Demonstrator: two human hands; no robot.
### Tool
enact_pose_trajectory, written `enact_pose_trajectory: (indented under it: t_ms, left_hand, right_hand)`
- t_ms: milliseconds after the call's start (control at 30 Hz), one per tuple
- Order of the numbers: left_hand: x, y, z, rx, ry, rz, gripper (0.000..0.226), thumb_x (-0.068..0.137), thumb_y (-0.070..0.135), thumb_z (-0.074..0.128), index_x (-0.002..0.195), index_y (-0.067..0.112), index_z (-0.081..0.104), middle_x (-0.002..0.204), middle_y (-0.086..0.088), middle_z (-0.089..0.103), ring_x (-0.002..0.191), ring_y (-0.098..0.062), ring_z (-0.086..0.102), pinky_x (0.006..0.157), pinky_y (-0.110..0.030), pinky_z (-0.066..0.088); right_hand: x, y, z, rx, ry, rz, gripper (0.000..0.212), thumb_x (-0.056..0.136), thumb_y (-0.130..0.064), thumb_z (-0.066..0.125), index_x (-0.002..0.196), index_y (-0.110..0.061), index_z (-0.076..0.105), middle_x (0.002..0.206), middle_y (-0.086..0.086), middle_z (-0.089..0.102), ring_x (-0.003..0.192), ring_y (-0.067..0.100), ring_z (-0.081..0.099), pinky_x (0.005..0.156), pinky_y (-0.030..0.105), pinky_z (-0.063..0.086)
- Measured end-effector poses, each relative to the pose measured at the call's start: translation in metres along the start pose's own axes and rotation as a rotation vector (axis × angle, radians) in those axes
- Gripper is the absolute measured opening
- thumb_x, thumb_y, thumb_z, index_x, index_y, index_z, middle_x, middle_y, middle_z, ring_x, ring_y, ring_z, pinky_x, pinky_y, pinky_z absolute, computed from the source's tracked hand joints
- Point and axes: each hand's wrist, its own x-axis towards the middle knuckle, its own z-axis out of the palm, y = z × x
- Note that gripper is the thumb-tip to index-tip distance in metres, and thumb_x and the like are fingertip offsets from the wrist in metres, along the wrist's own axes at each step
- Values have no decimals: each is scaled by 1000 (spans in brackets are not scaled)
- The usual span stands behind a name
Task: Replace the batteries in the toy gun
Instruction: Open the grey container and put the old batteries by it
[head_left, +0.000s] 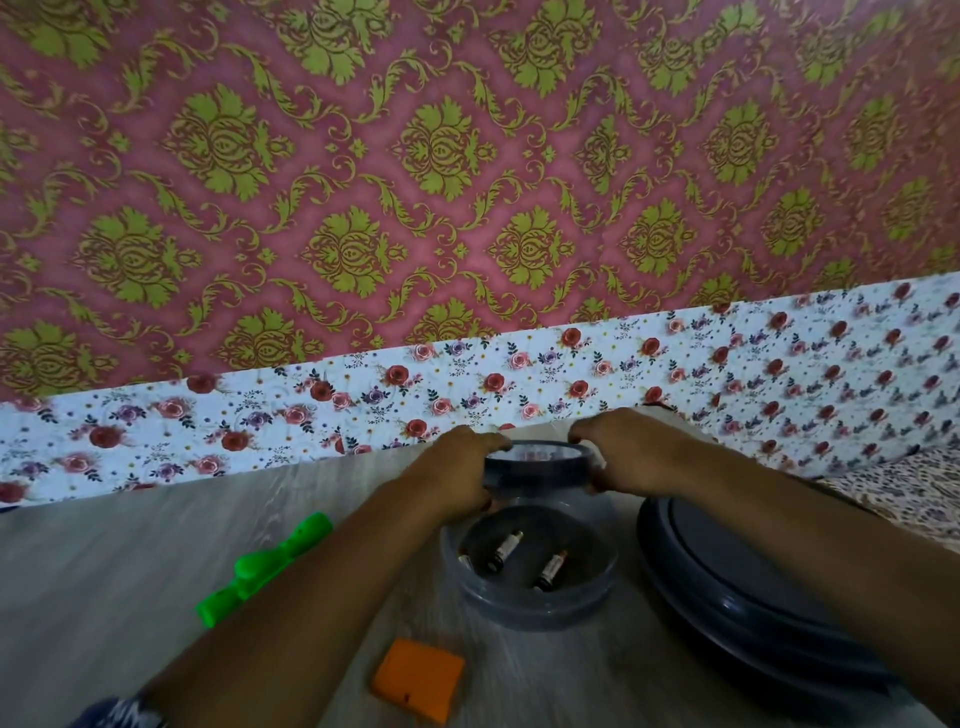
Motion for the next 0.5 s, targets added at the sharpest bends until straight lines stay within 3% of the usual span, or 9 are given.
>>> enact_pose_trajectory:
  t_ms: [100,200,333,500]
  left_hand:
    - [1,0,6,32,60,24,49,86,8,60,132,22,52,133,-8,51,121,-25,49,101,-31,39]
    - [-1,2,6,69,122,55,35,88,8,55,120,21,61,121,-8,60,110,-24,55,92,-32,46]
    - [-15,8,-2,103,222,87,22,87,9,55,105,19,63,106,-5,63,97,-21,58,76,-26,43]
    - [-54,16,-10,181,284,157,22,86,11,58,107,20,55,110,-3,59,102,-21,55,78,-28,44]
  right_hand:
    - [2,-3,13,-53,91,-99,37,82,-8,60,118,-14,56,115,10,59,106,25,56,83,30,43]
    - [1,-5,20,-147,121,-138,37,84,-2,53,119,-13,53,115,11,56,106,26,54,81,30,41]
    - [-10,-9,12,-218,159,-181,33,87,-9,53,121,-12,50,116,9,54,106,25,53,81,32,44]
    - [-46,-21,-5,-340,188,-286,37,90,-15,49,126,-14,44,125,6,48,113,24,49,88,39,47]
